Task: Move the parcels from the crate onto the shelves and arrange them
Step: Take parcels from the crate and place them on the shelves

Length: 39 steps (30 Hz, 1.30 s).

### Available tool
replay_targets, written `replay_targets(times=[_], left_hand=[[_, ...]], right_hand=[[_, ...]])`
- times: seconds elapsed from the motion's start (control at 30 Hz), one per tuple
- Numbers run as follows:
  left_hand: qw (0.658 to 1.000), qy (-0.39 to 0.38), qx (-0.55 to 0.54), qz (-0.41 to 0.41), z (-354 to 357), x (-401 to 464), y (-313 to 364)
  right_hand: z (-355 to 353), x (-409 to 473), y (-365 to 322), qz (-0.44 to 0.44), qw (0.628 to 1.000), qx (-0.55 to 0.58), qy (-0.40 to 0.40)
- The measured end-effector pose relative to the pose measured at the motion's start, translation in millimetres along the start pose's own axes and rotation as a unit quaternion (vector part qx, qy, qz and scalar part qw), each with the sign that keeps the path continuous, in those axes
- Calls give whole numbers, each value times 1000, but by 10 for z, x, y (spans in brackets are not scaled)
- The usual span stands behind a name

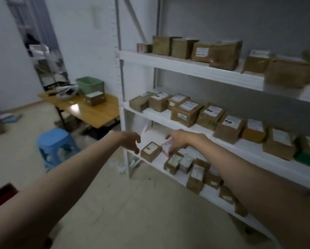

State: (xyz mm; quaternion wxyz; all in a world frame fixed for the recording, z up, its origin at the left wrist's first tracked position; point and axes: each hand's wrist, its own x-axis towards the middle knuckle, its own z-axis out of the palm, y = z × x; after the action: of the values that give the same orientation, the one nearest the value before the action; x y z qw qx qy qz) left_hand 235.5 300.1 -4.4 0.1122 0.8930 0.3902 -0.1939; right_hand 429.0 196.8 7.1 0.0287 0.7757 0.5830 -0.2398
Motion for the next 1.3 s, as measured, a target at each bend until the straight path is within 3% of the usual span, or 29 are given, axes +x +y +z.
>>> replay_targets(times=[0.27, 0.43, 0.6, 0.97, 1.3], left_hand=[[985, -9, -62, -163, 715, -770, -2164], [958, -13, -138, -251, 1221, -1346, -3348], [937, -41, -141, -316, 1956, -1892, -4499], [884, -90, -249, -385, 2931, -2778, -5643], [829, -106, -348, -424, 3409, -2563, -6623]], right_hand=[[567, 1027, -2184, -164, 981, -87, -65], [1066, 1499, -3522, -228, 961, -111, -106], [1625, 1740, -4628, -266, 949, -120, -122], [2745, 1943, -6368, -364, 891, -166, -216], [3251, 3003, -7460, -405, 854, -187, -268]])
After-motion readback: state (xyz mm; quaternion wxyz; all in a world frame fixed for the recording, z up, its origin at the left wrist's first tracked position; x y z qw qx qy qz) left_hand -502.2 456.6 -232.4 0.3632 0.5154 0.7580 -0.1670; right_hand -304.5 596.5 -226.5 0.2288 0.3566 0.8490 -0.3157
